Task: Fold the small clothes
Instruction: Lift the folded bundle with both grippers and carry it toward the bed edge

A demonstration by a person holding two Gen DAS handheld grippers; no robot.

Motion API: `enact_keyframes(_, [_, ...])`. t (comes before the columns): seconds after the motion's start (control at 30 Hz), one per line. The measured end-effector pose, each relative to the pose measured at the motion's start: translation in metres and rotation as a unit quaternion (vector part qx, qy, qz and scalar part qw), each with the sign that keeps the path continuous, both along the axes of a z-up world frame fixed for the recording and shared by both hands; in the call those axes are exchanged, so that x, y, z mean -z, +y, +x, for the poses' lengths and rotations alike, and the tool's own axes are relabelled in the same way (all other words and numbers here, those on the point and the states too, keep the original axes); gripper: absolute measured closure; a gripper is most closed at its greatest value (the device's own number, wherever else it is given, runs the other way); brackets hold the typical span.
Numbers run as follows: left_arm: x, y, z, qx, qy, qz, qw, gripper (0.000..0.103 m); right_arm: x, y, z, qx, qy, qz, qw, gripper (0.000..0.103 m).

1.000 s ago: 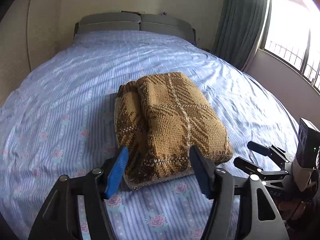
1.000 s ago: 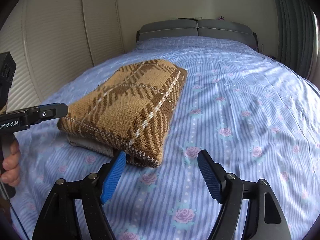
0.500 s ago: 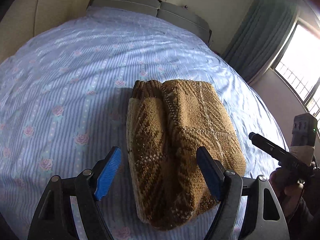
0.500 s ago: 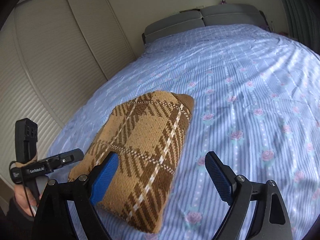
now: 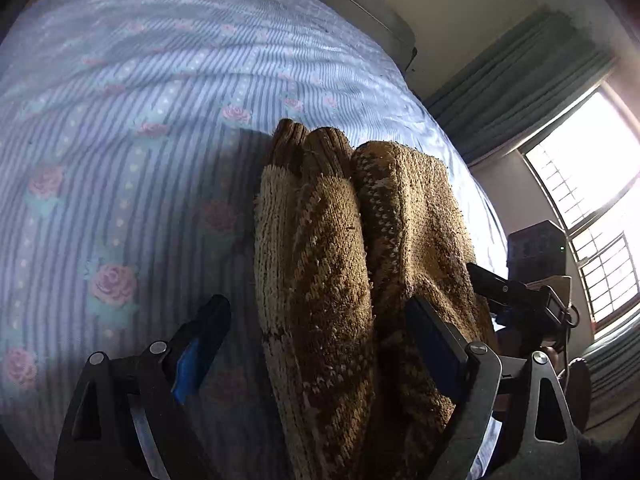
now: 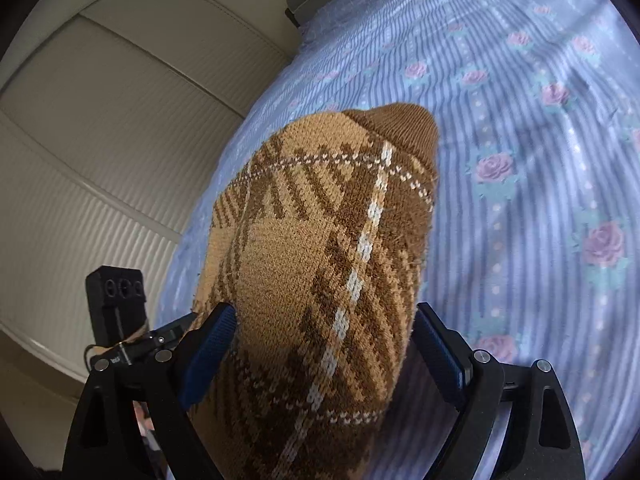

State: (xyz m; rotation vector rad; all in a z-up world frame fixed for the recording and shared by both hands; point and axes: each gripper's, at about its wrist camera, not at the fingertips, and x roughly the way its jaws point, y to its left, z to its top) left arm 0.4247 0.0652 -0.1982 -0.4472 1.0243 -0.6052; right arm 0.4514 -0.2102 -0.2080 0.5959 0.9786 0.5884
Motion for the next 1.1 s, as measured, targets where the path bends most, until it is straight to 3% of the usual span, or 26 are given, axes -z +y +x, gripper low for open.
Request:
enact_keyframes(0.07, [0.003,-0.002,0.001,0.006,0.002,-0.017,0.9998,0.016,0.006,0.005,0.007,-0.012,0.009,0.013,1.000,0.014])
enact_keyframes(0.1, [0.004,-0.002,0.002,0.011,0.001,-0.028,0.9995,0.022,0.007,0.007,0.012,-0.015,0.010,0.017,1.000,0.014])
enact_keyframes(0.13, [0.005,-0.002,0.002,0.019,0.003,-0.045,0.9988,0.035,0.008,0.008,0.014,-0.016,0.011,0.020,1.000,0.014])
enact_keyframes(0.17, [0.005,-0.002,0.003,0.016,0.002,-0.049,0.9987,0.037,0.009,0.010,0.017,-0.016,0.011,0.022,1.000,0.017])
enact_keyframes(0.3, [-0.001,-0.001,-0.004,0.010,-0.011,-0.048,0.9987,0.052,0.007,0.009,0.012,-0.005,0.002,0.035,0.999,0.037])
enact_keyframes(0.37, [-0.008,0.000,-0.009,0.003,-0.017,-0.040,0.9990,0.067,0.006,0.003,0.004,0.004,0.000,0.043,0.999,0.042])
enact_keyframes(0.77, [-0.044,0.013,-0.030,-0.001,-0.035,-0.023,0.9991,0.070,-0.032,0.010,-0.023,0.014,-0.026,0.045,0.999,0.048])
enact_keyframes(0.93, [-0.072,0.041,-0.044,-0.011,-0.057,-0.018,0.9981,0.070,-0.060,0.040,-0.028,0.002,-0.044,0.046,0.998,0.048])
enact_keyframes(1.1, [-0.095,0.096,-0.058,-0.033,-0.073,-0.006,0.9968,0.070,-0.078,0.094,-0.025,-0.019,-0.058,0.051,0.997,0.048])
